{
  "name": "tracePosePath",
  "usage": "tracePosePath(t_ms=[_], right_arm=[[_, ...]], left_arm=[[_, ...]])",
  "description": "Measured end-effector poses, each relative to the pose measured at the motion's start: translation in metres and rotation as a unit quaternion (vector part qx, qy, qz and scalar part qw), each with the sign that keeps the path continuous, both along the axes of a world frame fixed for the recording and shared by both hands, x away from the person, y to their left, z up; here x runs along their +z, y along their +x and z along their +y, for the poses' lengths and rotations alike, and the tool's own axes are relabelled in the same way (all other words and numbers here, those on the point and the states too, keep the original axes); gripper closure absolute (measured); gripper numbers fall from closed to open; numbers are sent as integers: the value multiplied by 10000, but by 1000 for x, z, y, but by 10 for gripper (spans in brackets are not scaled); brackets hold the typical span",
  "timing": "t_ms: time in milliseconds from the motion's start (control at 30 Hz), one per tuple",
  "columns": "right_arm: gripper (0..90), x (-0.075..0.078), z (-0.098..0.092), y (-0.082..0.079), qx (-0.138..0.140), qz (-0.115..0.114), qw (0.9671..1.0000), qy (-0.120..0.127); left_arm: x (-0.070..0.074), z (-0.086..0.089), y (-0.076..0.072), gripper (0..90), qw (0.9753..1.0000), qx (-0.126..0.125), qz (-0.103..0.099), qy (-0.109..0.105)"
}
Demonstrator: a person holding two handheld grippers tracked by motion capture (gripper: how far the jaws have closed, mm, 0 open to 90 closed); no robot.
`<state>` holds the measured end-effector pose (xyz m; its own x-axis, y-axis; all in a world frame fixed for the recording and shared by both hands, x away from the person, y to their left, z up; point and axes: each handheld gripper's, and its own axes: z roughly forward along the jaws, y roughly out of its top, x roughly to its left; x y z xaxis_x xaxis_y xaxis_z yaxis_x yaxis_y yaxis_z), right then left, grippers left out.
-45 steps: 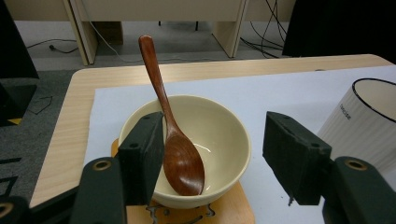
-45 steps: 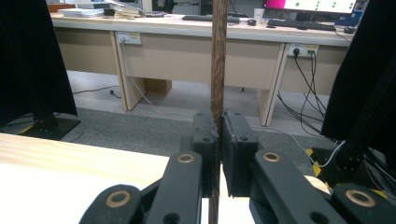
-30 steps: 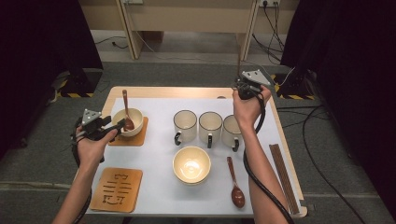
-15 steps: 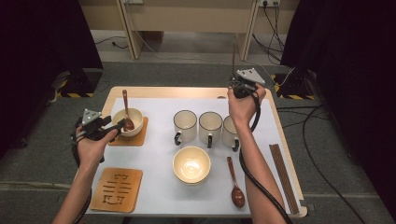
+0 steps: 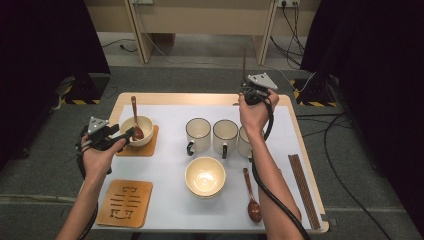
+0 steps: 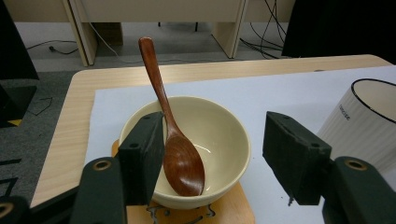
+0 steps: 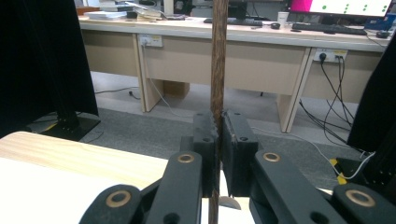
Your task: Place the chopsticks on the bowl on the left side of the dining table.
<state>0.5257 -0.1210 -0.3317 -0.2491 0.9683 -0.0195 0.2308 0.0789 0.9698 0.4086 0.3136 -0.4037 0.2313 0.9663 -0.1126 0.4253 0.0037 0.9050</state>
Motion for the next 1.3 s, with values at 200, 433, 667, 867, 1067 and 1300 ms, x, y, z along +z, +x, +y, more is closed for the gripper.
tracePosePath(t_ms=[200,433,667,867,1067,1300], right_arm=[[850,0,5,1,51,-7,10000,31],[850,-1,10,3,77,1,10000,24],[850,-2,14,4,126,-8,9999,34],[850,-3,20,6,179,3,9998,57],[850,-4,26,7,232,5,9997,70],[850,-3,32,7,288,2,9996,63]], left_arm=[[0,-1,0,379,10000,-8,0,9],[0,0,0,379,10000,-5,-5,5],[0,-2,0,373,9999,-61,-58,-63],[-1,-5,0,373,9999,-109,-26,-26],[-1,-7,0,372,9999,-122,-41,-30],[0,-9,1,373,9998,-172,-39,-41]])
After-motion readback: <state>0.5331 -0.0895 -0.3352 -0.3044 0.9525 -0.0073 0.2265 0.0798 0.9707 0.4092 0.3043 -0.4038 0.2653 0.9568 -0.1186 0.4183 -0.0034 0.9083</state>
